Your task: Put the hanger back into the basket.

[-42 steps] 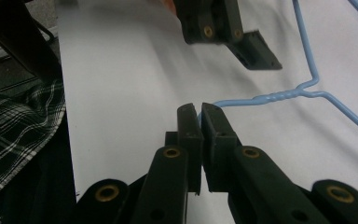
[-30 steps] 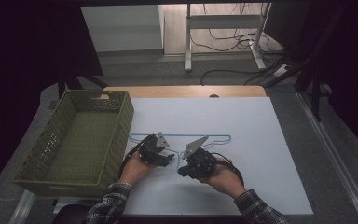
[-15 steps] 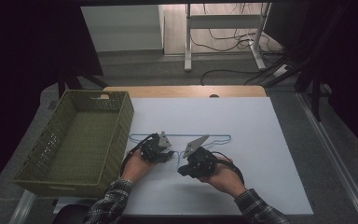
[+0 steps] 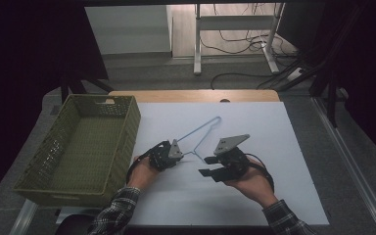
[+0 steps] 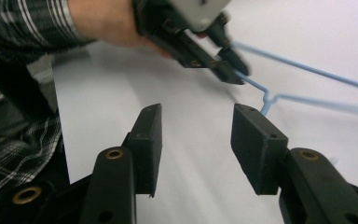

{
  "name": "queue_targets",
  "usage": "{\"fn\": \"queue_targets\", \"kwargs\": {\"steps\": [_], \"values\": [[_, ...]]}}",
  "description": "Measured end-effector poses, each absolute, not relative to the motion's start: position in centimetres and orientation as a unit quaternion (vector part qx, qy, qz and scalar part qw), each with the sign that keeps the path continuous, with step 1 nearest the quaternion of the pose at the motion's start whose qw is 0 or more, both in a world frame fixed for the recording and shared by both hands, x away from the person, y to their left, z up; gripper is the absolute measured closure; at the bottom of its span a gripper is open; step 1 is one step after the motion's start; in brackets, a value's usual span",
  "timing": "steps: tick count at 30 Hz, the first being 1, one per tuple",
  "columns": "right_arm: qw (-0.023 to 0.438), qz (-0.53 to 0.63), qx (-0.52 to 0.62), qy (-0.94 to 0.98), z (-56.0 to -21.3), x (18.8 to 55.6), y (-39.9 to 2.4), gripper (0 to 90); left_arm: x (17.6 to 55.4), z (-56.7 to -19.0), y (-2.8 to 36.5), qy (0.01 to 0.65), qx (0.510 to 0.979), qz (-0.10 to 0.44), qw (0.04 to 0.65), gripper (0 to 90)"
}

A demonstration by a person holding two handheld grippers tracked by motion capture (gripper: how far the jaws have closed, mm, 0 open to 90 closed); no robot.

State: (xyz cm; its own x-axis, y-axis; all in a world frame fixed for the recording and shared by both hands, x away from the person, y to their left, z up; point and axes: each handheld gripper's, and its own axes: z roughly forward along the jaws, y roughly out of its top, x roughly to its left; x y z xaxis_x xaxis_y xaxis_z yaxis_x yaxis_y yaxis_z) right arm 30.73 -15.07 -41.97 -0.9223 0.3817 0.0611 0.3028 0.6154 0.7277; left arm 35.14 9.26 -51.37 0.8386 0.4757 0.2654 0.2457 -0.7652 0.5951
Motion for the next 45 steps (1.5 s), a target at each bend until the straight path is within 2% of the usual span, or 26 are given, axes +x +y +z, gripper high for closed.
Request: {"fn": "queue_targets", "kwargs": {"steps": [5,8,16,27,45], "values": [[0.067,0.426,0.198,0.88,-40.1,30.1,-17.5,52.9,35.5,-50.4,9.8,0.236,0.898,0.195,0.316,86.8],[0.071,0.435,0.208,0.873,-39.6,29.9,-18.7,53.0,35.8,-49.4,10.4,0.262,0.884,0.17,0.346,86.9],[0.071,0.431,0.225,0.871,-40.3,30.0,-19.8,53.2,36.0,-48.2,11.3,0.284,0.866,0.161,0.378,87.0],[0.081,0.435,0.24,0.864,-40.8,30.6,-19.4,53.9,35.6,-46.7,11.8,0.289,0.848,0.136,0.422,87.0],[0.157,0.479,0.236,0.83,-39.6,31.9,-16.2,62.1,33.3,-44.6,10.6,0.274,0.84,0.083,0.46,86.9]]}}
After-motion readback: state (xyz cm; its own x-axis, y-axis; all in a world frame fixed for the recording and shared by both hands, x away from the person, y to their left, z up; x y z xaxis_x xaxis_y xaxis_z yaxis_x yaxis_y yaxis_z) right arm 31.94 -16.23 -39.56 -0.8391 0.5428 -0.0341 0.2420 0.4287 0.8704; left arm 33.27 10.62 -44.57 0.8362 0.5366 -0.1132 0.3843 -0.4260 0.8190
